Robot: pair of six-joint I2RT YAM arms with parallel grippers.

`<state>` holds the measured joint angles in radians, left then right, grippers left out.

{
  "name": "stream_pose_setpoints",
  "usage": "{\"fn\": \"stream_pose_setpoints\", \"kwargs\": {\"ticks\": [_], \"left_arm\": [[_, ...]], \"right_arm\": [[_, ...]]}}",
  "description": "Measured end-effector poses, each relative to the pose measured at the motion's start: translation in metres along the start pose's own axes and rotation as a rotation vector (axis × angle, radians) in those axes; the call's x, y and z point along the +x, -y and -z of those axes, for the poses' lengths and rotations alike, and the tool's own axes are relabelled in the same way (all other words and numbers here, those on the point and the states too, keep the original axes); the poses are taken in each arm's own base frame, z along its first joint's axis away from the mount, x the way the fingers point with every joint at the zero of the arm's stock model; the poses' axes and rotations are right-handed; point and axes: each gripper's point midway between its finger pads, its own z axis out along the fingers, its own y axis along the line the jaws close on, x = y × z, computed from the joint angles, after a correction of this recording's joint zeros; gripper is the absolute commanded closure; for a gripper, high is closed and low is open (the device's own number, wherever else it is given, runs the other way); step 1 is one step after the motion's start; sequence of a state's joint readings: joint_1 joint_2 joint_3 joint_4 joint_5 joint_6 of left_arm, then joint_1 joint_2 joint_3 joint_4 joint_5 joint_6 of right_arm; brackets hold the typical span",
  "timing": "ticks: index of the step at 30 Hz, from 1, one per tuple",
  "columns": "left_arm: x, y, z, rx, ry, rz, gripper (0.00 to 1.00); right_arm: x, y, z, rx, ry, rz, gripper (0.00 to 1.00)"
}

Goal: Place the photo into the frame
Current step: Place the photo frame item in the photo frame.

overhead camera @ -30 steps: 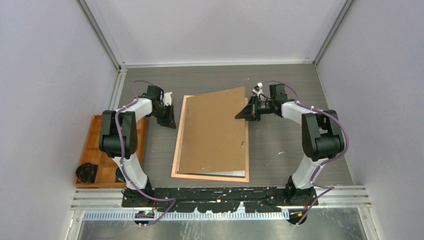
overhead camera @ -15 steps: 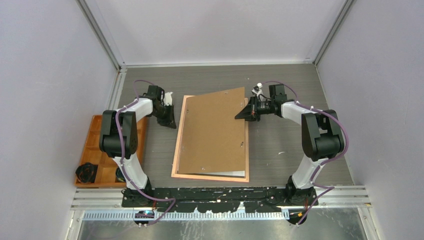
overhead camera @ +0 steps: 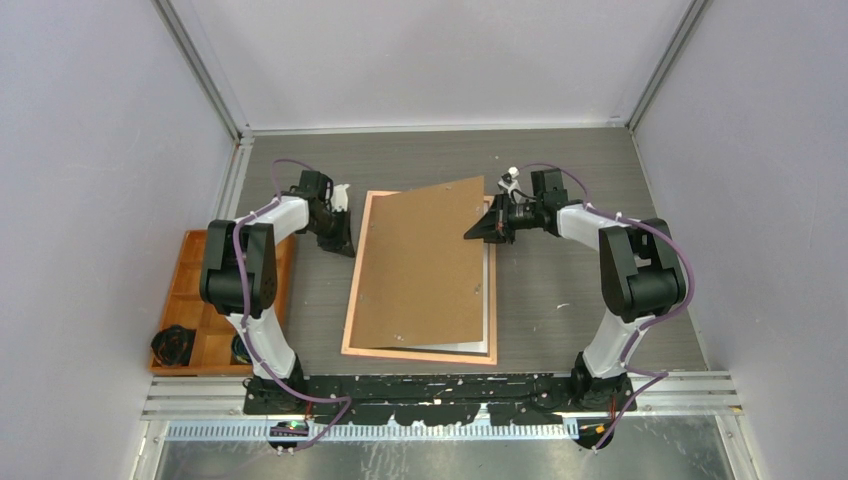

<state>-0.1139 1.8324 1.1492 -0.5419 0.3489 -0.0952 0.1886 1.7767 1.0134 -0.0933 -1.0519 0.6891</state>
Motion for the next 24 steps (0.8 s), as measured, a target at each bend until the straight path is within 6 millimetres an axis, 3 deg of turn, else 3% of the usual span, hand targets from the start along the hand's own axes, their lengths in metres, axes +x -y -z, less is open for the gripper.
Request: {"fn": "stream_pose_setpoints", "kwargs": {"ticks": [5, 8, 11, 15, 19, 22, 23, 24], "left_arm": [[0.002, 0.004, -0.002, -0.002, -0.007, -0.027, 0.95], [0.002, 0.005, -0.002, -0.003, -0.007, -0.045, 0.96], [0.002, 0.005, -0.002, -0.008, -0.007, -0.057, 0.97], [0.002, 0.006, -0.002, -0.007, -0.007, -0.077, 0.98], [0.003, 0.009, -0.002, -0.004, -0.009, -0.091, 0.98], [0.003, 0.009, -0.002, -0.002, -0.01, -0.097, 0.97], [0.004, 0.01, -0.002, 0.002, -0.014, -0.101, 0.97], [0.006, 0.011, -0.002, 0.009, -0.021, -0.105, 0.97]], "right_arm": [[0.0, 0.004, -0.009, 0.001, -0.01, -0.017, 0.99], [0.0, 0.006, -0.009, 0.013, -0.01, -0.026, 0.94], [-0.001, 0.007, -0.009, 0.029, -0.011, -0.027, 0.82], [-0.002, 0.014, -0.011, 0.095, 0.001, -0.036, 0.58], [-0.003, 0.026, -0.016, 0.196, 0.007, -0.04, 0.49], [-0.004, 0.032, -0.019, 0.276, 0.012, -0.025, 0.22], [-0.004, 0.032, -0.019, 0.293, 0.013, -0.018, 0.17], [-0.005, 0.032, -0.02, 0.315, 0.013, -0.005, 0.02]]}}
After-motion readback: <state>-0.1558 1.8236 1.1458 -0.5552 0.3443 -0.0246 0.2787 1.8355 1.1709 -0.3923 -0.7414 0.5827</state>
